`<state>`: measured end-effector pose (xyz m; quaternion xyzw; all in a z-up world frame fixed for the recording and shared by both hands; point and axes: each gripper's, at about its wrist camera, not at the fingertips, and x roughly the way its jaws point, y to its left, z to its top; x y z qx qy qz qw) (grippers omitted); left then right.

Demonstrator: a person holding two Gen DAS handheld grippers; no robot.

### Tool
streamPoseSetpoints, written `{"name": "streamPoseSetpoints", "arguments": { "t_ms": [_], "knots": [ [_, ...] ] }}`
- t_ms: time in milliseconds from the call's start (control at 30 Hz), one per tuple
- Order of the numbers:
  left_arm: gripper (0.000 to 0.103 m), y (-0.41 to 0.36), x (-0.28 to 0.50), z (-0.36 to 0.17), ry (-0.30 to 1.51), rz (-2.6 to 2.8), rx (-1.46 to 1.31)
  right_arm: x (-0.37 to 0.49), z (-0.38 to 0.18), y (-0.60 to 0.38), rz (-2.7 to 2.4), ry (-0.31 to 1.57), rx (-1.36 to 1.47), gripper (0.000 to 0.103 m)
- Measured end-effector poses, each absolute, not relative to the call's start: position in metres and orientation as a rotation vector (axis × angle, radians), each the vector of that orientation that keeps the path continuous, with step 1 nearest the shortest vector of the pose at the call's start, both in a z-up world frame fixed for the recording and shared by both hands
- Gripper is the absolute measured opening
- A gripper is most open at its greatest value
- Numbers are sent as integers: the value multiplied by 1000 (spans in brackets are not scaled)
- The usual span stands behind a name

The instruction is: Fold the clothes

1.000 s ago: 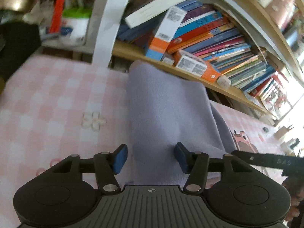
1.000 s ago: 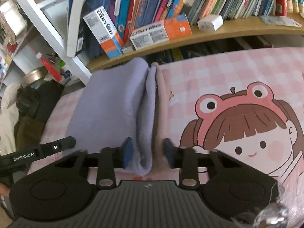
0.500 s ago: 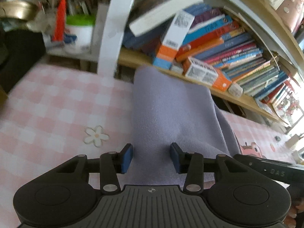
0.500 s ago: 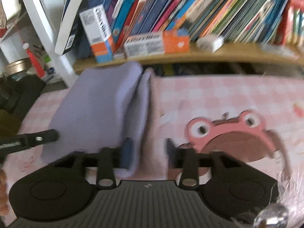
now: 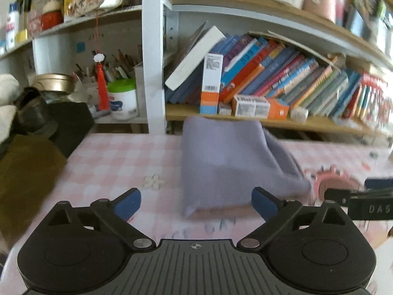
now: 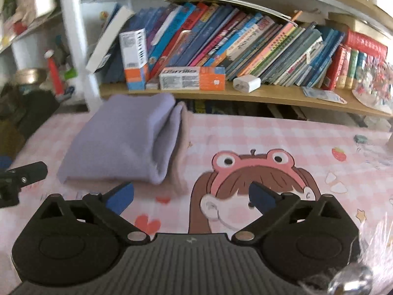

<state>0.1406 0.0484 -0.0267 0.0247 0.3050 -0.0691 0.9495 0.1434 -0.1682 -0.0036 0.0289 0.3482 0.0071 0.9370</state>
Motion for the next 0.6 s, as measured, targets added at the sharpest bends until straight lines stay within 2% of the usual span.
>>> {"name": "streamPoseSetpoints", "arguments": {
  "t_ms": [600],
  "knots": [
    [102, 48, 127, -26, 664, -89, 42, 124, -3, -157, 21, 751, 74, 103]
  ]
}}
